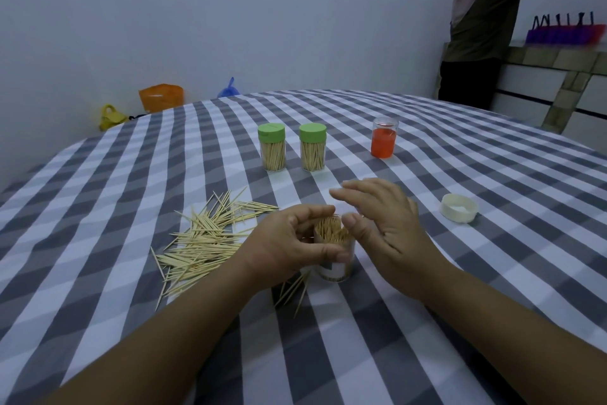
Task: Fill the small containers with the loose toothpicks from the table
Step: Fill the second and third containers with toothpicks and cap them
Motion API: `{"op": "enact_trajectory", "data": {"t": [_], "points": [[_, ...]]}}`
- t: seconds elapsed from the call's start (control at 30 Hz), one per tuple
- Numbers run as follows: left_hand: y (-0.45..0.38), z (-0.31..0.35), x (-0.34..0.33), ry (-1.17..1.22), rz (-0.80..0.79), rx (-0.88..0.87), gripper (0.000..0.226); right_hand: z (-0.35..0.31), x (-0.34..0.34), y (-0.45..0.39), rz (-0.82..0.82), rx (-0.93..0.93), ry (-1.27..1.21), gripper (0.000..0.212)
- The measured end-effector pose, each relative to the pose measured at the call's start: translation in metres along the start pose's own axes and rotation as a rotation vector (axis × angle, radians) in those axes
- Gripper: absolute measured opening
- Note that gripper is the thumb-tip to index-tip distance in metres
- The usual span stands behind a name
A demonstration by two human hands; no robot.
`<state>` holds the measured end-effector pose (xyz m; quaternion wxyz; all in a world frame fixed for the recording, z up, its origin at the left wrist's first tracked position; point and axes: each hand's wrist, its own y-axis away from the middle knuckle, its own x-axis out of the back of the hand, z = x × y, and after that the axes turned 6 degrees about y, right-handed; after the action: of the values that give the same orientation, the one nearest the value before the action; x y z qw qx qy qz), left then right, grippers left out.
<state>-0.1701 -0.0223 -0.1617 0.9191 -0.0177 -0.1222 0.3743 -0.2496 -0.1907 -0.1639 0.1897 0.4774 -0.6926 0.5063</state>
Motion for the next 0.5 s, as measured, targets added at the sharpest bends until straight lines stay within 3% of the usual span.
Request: {"op": "enact_trajectory", "data": {"t": [0.1, 0.17, 0.23, 0.3, 0.43, 0.5], "points": [[0.001, -0.001, 0.001, 0.008, 0.001, -0.007, 0.071, 0.003, -0.005, 0.001, -0.094, 0.054, 0.069, 0.042], [0.001, -0.002, 0.002, 0.01, 0.009, 0.01, 0.075, 0.002, -0.005, 0.001, -0.042, 0.057, 0.037, 0.047], [0.001, -0.002, 0.002, -0.006, 0.01, 0.016, 0.072, 0.002, -0.003, 0.0, -0.01, 0.006, -0.053, 0.039], [0.0, -0.001, 0.003, -0.021, -0.015, 0.016, 0.072, 0.003, -0.002, 0.0, -0.078, -0.053, -0.14, 0.033], [0.001, -0.001, 0.005, -0.009, -0.042, 0.052, 0.071, -0.008, -0.002, 0.005, -0.215, -0.132, -0.255, 0.059], [0.0, 0.0, 0.007, -0.051, -0.066, 0.081, 0.074, -0.014, -0.001, 0.006, -0.221, -0.188, -0.333, 0.06]]}}
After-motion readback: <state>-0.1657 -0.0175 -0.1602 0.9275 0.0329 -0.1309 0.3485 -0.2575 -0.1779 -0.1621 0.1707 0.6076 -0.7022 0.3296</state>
